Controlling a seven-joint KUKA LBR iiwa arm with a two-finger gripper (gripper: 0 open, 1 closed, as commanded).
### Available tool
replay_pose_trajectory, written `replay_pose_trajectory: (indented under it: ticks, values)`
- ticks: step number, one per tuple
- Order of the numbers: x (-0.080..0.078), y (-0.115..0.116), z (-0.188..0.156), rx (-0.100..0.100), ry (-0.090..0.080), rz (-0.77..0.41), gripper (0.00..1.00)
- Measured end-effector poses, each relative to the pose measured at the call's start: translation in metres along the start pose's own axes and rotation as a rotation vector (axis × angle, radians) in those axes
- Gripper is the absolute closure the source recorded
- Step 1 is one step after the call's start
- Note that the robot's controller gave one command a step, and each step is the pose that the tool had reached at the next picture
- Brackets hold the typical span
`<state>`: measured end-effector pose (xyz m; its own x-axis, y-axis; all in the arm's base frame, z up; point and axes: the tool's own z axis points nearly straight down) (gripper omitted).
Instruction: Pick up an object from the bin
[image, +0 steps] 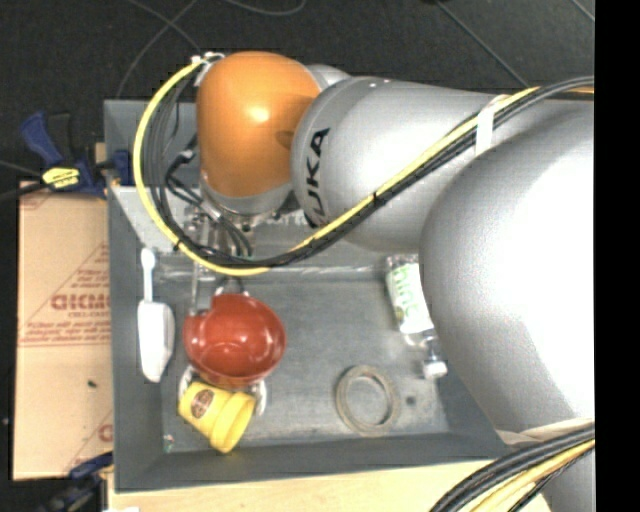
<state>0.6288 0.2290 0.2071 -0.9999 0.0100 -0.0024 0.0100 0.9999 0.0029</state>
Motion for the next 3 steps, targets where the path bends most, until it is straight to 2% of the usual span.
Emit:
replay_pose_trajectory:
  ticks: [1,2,3]
  values:
    - [0.0,0.0,0.0,0.0,0.0,0.0,0.0]
    - [-0.006,-0.028,0.007,0.002,0.001,-0.086,0.0]
    - [-0.011,-0.026,-0.079,-0.002,-0.006,-0.009,0.0]
